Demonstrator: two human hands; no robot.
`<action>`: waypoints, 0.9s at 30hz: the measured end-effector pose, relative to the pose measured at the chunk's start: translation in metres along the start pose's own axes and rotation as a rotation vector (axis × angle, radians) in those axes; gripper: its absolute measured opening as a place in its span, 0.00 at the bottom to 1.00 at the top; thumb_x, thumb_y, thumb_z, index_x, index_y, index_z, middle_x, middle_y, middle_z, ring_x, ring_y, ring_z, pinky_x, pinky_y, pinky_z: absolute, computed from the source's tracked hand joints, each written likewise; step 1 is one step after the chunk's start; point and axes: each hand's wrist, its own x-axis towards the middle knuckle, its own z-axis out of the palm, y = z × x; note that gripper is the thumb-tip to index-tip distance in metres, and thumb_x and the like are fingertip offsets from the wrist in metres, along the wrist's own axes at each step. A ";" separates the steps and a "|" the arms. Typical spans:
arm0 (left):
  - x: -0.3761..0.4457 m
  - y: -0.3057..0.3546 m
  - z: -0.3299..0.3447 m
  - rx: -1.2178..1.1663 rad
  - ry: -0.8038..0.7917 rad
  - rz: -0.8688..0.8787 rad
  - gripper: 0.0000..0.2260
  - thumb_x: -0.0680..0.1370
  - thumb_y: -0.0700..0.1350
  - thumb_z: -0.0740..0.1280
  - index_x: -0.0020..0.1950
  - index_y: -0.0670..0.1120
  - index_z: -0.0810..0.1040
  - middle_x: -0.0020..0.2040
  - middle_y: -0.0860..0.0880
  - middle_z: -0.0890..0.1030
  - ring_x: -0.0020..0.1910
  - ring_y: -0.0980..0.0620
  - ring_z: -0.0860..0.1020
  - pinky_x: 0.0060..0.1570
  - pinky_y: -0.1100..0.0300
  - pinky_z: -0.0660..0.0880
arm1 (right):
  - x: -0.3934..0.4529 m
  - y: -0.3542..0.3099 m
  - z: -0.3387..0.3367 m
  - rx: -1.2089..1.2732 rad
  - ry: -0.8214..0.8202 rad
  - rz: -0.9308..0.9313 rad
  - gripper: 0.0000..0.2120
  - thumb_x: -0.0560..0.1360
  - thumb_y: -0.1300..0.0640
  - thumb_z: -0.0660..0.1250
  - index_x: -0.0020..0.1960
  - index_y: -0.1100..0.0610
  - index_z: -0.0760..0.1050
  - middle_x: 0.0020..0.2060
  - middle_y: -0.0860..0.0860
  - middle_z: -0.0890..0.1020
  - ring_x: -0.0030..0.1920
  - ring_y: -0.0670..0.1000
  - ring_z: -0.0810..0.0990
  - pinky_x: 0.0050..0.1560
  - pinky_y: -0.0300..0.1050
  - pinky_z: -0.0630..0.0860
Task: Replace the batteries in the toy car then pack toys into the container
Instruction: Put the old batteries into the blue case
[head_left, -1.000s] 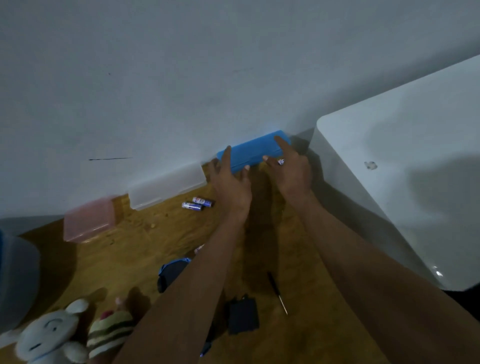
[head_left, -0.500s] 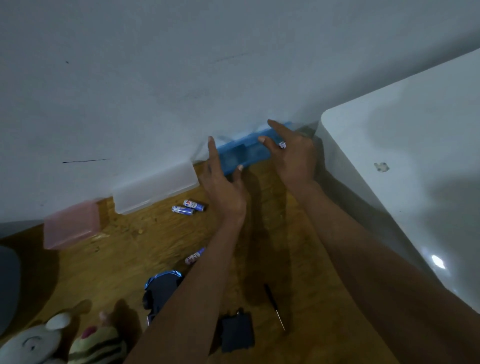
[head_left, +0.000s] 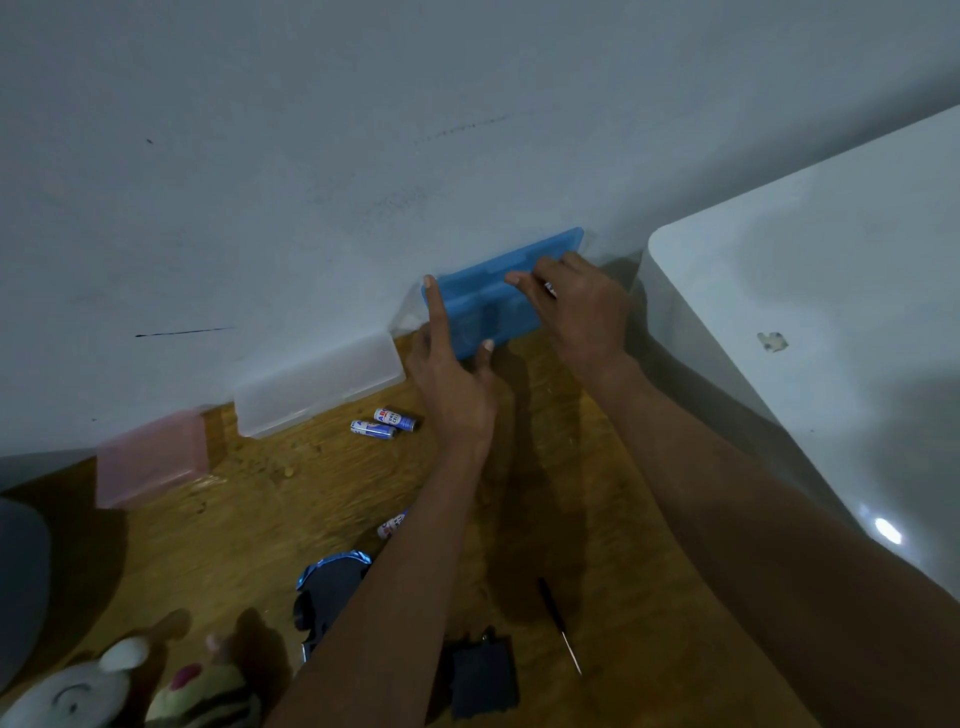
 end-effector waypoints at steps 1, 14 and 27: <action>0.001 -0.002 0.000 -0.004 -0.004 0.007 0.44 0.75 0.38 0.75 0.82 0.57 0.52 0.64 0.46 0.73 0.65 0.51 0.70 0.63 0.49 0.77 | 0.000 0.001 0.004 -0.034 0.016 -0.059 0.22 0.77 0.37 0.66 0.36 0.54 0.79 0.30 0.52 0.77 0.29 0.52 0.76 0.27 0.42 0.66; 0.006 -0.004 -0.001 -0.004 -0.034 0.003 0.46 0.74 0.39 0.75 0.81 0.60 0.50 0.63 0.47 0.72 0.65 0.47 0.71 0.63 0.44 0.76 | 0.001 -0.003 0.038 0.072 -0.254 -0.108 0.20 0.78 0.43 0.66 0.38 0.58 0.82 0.34 0.56 0.79 0.41 0.58 0.79 0.38 0.52 0.77; 0.005 0.000 -0.006 -0.026 -0.071 -0.027 0.44 0.75 0.38 0.75 0.82 0.57 0.52 0.66 0.44 0.72 0.65 0.52 0.69 0.65 0.49 0.76 | -0.007 -0.016 -0.003 0.071 -0.107 -0.015 0.14 0.78 0.47 0.69 0.58 0.55 0.80 0.44 0.53 0.81 0.46 0.52 0.78 0.43 0.43 0.74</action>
